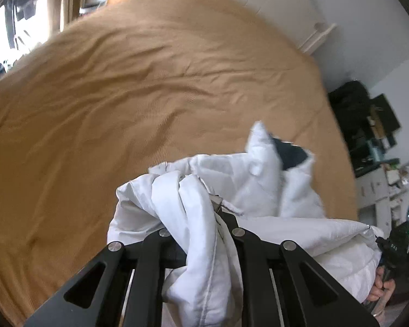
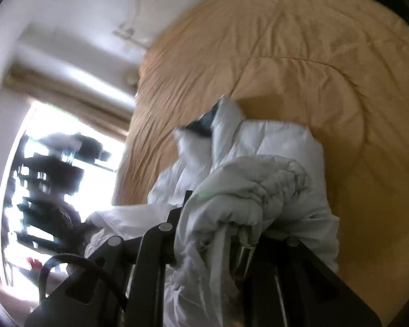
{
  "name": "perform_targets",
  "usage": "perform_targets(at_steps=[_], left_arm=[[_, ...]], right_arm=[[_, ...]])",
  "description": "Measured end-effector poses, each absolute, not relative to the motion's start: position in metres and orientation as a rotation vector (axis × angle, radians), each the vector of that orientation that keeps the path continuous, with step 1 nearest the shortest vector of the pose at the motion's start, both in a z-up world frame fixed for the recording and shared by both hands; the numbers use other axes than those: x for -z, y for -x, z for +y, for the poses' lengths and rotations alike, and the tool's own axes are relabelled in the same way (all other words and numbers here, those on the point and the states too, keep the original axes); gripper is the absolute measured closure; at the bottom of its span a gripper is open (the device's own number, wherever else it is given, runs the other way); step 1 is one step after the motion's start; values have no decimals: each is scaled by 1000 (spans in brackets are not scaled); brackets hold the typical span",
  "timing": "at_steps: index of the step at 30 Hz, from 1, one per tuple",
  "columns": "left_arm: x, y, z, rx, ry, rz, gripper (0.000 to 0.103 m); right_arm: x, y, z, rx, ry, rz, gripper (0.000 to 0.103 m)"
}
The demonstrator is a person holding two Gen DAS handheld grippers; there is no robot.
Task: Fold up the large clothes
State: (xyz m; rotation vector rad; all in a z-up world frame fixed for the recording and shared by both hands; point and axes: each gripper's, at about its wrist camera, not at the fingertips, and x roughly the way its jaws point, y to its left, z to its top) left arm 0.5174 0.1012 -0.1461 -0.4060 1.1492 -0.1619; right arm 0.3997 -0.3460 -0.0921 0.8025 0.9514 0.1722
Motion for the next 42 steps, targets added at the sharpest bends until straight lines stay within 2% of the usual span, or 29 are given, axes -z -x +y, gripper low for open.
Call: perform_targets(at_steps=[6, 10, 14, 16, 18, 20, 24, 26, 29, 32, 35, 39, 41, 42], left_arm=[[235, -549, 87, 112, 406, 1266, 91], [251, -557, 84, 92, 379, 1271, 89], [249, -559, 88, 103, 398, 1296, 88], [245, -564, 96, 123, 463, 1309, 84], [241, -567, 109, 142, 571, 1301, 78], [238, -569, 118, 143, 662, 1301, 73], [219, -573, 118, 142, 625, 1297, 73], [209, -575, 122, 183, 686, 1270, 67], [196, -574, 143, 260, 881, 1201, 50], [177, -575, 155, 247, 912, 1181, 49], [160, -575, 150, 225, 837, 1163, 49], [152, -580, 143, 234, 837, 1162, 33], [153, -585, 154, 257, 943, 1126, 28], [155, -587, 159, 260, 997, 1106, 24]], right_arm=[[193, -466, -376, -54, -888, 1082, 89], [226, -483, -384, -56, -945, 1096, 89], [227, -495, -391, -76, -976, 1141, 79], [219, -493, -396, -85, -1026, 1121, 68], [207, -489, -403, -110, -1094, 1031, 36], [196, -488, -409, -112, -1146, 944, 22], [183, -495, -409, -63, -1117, 951, 22], [172, -492, -405, -53, -1084, 932, 22], [156, -478, -406, -110, -1116, 856, 17], [138, -464, -406, -140, -1138, 793, 16], [117, -451, -391, -105, -1006, 798, 16], [103, -441, -354, -66, -778, 851, 17], [107, -441, -324, -36, -619, 909, 17], [114, -442, -316, -26, -563, 941, 22]])
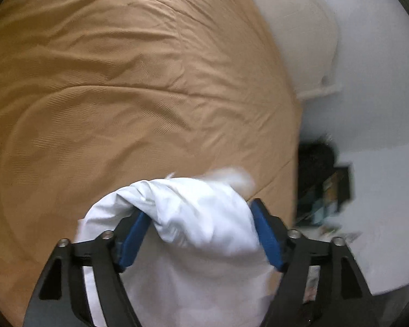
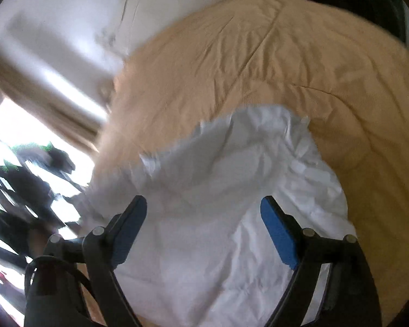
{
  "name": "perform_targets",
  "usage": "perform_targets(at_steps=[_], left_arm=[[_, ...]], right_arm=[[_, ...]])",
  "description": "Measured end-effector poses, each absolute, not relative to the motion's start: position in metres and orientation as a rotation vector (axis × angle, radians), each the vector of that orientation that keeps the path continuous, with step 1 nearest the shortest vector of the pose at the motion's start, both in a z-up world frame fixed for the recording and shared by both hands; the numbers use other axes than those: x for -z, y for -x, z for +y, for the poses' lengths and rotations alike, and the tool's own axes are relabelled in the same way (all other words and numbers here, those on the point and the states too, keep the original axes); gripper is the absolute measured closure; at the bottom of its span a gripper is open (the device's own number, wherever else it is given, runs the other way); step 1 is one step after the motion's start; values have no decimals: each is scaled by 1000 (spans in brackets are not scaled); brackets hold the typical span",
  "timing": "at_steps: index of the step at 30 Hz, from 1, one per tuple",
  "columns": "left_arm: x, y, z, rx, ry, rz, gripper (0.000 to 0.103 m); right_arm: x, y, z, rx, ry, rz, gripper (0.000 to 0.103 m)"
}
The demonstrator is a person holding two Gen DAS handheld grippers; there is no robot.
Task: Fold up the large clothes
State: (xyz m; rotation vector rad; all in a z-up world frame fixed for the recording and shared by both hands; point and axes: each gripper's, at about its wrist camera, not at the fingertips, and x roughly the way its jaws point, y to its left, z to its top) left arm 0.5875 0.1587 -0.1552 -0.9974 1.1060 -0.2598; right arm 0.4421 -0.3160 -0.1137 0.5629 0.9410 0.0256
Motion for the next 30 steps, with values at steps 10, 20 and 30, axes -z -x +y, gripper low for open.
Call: perform_targets(at_steps=[10, 20, 30], left_arm=[[96, -555, 110, 195, 529, 1079, 24], [193, -532, 7, 72, 49, 1223, 25], [231, -507, 12, 5, 7, 1179, 13]], right_arm=[[183, -424, -273, 85, -227, 1098, 38], [123, -439, -313, 51, -412, 989, 66], [222, -551, -294, 138, -341, 1263, 103]])
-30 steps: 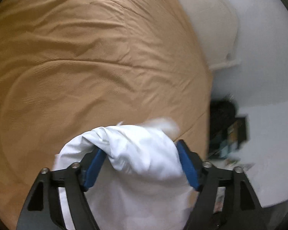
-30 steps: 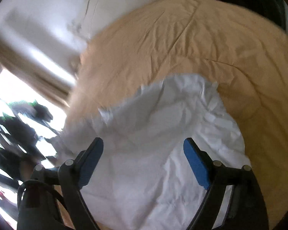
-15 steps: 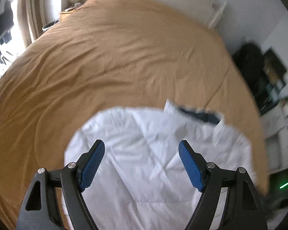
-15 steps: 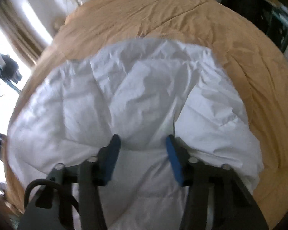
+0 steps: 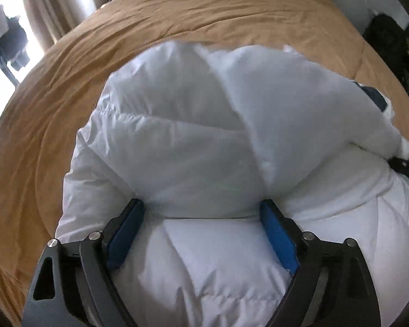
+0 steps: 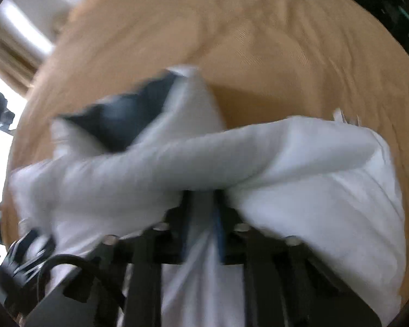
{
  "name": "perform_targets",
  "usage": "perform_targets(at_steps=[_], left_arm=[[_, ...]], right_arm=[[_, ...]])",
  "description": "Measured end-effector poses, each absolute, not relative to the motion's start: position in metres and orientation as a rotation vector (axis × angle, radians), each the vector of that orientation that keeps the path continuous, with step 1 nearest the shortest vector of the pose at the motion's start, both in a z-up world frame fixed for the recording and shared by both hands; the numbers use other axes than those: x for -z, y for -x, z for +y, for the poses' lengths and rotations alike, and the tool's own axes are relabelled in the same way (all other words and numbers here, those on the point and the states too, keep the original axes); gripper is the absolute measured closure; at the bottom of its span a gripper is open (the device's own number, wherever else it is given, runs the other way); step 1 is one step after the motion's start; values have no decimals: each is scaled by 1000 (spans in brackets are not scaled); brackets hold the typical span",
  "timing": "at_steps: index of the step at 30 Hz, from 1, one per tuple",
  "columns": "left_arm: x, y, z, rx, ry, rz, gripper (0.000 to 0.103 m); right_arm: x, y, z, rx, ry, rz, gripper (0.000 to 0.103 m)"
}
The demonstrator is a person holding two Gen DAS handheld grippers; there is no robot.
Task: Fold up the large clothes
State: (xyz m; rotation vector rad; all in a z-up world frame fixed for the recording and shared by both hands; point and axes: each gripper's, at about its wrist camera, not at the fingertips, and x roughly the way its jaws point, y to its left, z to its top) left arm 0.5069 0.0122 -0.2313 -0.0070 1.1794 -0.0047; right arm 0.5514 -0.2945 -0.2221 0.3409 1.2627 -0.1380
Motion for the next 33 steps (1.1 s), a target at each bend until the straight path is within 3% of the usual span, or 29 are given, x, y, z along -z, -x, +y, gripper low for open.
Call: perform_targets(at_steps=[2, 5, 7, 8, 11, 14, 20, 27, 29, 30, 31, 33], left_arm=[[235, -509, 13, -3, 13, 1179, 12], [224, -503, 14, -51, -38, 1173, 17], [200, -493, 13, -68, -29, 1135, 41], [187, -485, 13, -63, -14, 1107, 43], [141, -445, 4, -9, 35, 972, 40], [135, -411, -10, 2, 0, 912, 39], [200, -407, -2, -40, -79, 951, 37], [235, -404, 7, -91, -108, 900, 20], [230, -405, 11, -87, -113, 913, 20], [223, -404, 13, -84, -120, 921, 23], [213, -405, 18, -91, -129, 918, 35], [191, -404, 38, -129, -117, 865, 38]], right_arm=[[226, -544, -328, 157, -473, 1265, 103], [215, -524, -359, 287, -409, 1253, 103], [196, -503, -368, 315, -404, 1224, 103], [180, -490, -364, 293, -403, 1177, 103], [127, -441, -321, 132, -380, 1011, 102], [106, -381, -252, -7, -269, 890, 102], [166, -327, -207, 48, -165, 852, 103], [214, -330, -222, 32, -110, 869, 103], [225, -328, -231, 13, -142, 877, 103], [225, -329, -234, 8, -158, 885, 103], [221, -329, -238, 1, -187, 897, 103], [199, -322, -252, -1, -239, 866, 103]])
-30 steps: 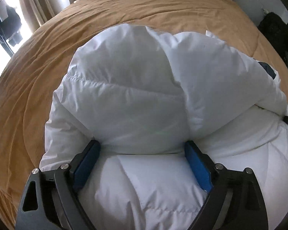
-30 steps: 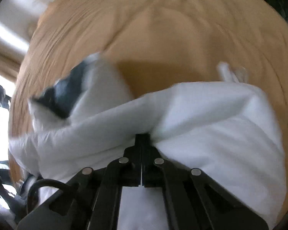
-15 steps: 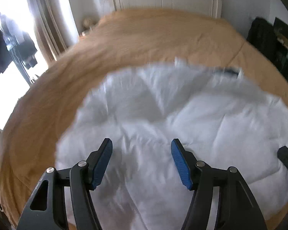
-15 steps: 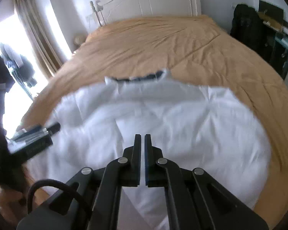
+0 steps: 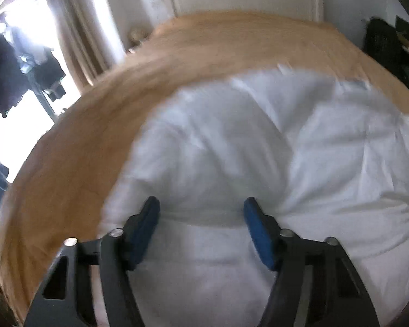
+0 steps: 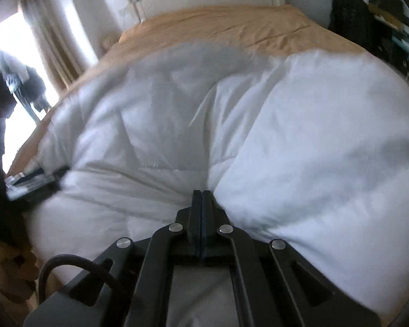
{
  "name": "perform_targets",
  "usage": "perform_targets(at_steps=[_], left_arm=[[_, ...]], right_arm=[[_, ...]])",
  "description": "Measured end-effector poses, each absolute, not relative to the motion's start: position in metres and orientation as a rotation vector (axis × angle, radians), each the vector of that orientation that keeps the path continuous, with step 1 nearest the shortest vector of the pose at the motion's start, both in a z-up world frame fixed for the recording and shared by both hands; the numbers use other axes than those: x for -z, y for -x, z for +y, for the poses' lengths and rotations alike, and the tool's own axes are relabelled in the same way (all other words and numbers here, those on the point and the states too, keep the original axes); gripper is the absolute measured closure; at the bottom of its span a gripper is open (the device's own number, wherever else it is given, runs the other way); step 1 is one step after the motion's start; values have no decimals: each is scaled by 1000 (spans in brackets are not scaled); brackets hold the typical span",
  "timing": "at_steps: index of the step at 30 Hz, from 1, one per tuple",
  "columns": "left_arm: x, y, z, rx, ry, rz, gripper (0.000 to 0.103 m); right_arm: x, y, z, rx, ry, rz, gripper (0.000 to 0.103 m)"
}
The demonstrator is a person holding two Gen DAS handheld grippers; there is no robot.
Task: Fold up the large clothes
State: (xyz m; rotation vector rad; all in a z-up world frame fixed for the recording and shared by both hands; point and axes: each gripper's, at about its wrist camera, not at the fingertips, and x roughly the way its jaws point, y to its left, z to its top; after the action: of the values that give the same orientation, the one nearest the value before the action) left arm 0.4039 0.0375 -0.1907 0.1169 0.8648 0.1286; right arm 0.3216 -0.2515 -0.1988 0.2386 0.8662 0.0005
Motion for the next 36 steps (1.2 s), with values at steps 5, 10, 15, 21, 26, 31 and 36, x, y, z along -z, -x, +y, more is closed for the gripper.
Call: perform_targets(at_steps=[5, 10, 15, 21, 26, 31, 36], left_arm=[[214, -427, 77, -92, -55, 967, 35], [237, -429, 86, -96, -1, 993, 17], [238, -433, 111, -77, 156, 1060, 17], [166, -443, 92, -86, 74, 950, 46], [133, -477, 39, 3, -5, 923, 44], [157, -514, -11, 74, -44, 998, 43], [204, -537, -30, 47, -111, 1058, 40]], right_arm=[[164, -306, -315, 142, -262, 742, 103], [216, -320, -324, 174, -143, 877, 103], [233, -318, -330, 174, -212, 905, 103], [173, -318, -336, 195, -182, 867, 103], [128, -360, -309, 158, -165, 838, 103], [125, -438, -281, 97, -191, 883, 103], [167, -494, -255, 75, -168, 1013, 103]])
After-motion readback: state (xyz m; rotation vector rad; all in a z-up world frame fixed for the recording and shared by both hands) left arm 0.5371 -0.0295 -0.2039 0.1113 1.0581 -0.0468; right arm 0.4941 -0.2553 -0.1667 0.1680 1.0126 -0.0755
